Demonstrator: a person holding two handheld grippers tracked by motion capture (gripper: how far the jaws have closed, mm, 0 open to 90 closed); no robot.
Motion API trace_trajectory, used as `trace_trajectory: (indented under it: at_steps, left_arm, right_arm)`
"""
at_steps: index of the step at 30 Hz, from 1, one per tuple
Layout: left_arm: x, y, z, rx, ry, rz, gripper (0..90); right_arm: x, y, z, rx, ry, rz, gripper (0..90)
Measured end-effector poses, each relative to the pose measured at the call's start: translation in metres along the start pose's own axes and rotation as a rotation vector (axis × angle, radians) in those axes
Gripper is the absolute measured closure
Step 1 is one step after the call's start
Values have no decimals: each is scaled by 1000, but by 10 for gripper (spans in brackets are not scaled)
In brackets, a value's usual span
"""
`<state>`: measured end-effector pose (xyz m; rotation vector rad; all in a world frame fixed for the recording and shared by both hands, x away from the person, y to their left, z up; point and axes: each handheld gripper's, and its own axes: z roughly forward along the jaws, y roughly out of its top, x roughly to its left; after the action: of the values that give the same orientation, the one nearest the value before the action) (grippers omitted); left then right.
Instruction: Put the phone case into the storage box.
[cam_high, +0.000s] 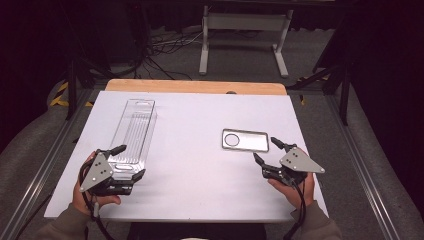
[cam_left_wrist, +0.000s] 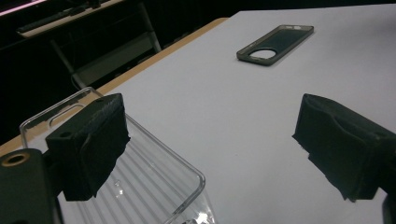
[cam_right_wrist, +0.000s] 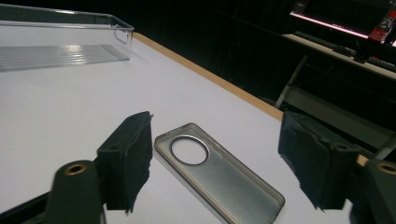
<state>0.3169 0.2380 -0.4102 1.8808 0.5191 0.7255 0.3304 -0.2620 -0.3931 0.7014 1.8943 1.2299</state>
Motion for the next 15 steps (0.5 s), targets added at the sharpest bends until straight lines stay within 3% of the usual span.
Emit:
trace_trajectory:
  at_steps: [5,15]
  left_arm:
    - [-1,-1,2,-10,-18,-9,77]
    - [-1,-4,0,-8,-31,-14,71]
  right_arm:
    - [0,-1,1,-2,-8,7,187]
    - [5,0,7,17,6,-16,145]
